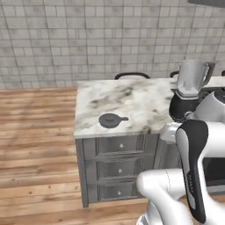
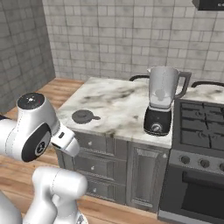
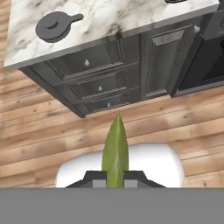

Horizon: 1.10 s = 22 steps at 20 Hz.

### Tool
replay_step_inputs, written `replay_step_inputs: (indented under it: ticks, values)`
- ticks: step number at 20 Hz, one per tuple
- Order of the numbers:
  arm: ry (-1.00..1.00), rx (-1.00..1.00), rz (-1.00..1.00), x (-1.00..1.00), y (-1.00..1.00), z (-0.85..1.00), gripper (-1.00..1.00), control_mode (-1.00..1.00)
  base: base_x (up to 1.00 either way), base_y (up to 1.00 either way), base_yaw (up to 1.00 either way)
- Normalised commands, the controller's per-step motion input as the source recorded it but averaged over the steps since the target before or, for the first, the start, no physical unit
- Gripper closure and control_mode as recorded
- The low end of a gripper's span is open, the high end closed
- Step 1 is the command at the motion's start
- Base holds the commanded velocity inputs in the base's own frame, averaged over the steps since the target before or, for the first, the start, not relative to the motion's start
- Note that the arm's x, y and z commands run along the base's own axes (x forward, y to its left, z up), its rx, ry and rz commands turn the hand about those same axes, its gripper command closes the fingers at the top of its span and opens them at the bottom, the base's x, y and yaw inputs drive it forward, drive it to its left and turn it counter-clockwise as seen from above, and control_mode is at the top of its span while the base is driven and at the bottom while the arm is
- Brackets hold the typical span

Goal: Grab the lemon wedge and garlic from the fridge, place them in the blender, close the lid, and turn on the blender to create a marinade.

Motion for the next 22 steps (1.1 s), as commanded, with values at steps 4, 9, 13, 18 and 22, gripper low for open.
replay_step_inputs:
  ticks: [4,9,13,18,22]
  values:
    - [0.00,0.00,0.00,0.00,0.00,0.00,1.00,1.00,0.69,0.09,0.00]
    - [0.00,0.00,0.00,0.00,0.00,0.00,1.00,1.00,0.55,-0.19,0.00]
    - [0.00,0.00,0.00,0.00,0.00,0.00,1.00,1.00,0.58,-0.04,-0.03]
    - [0.00,0.00,0.00,0.00,0.00,0.00,1.00,1.00,0.39,-0.03,-0.08]
    - [0.00,0.00,0.00,0.00,0.00,0.00,1.00,1.00,0.20,-0.11,-0.11]
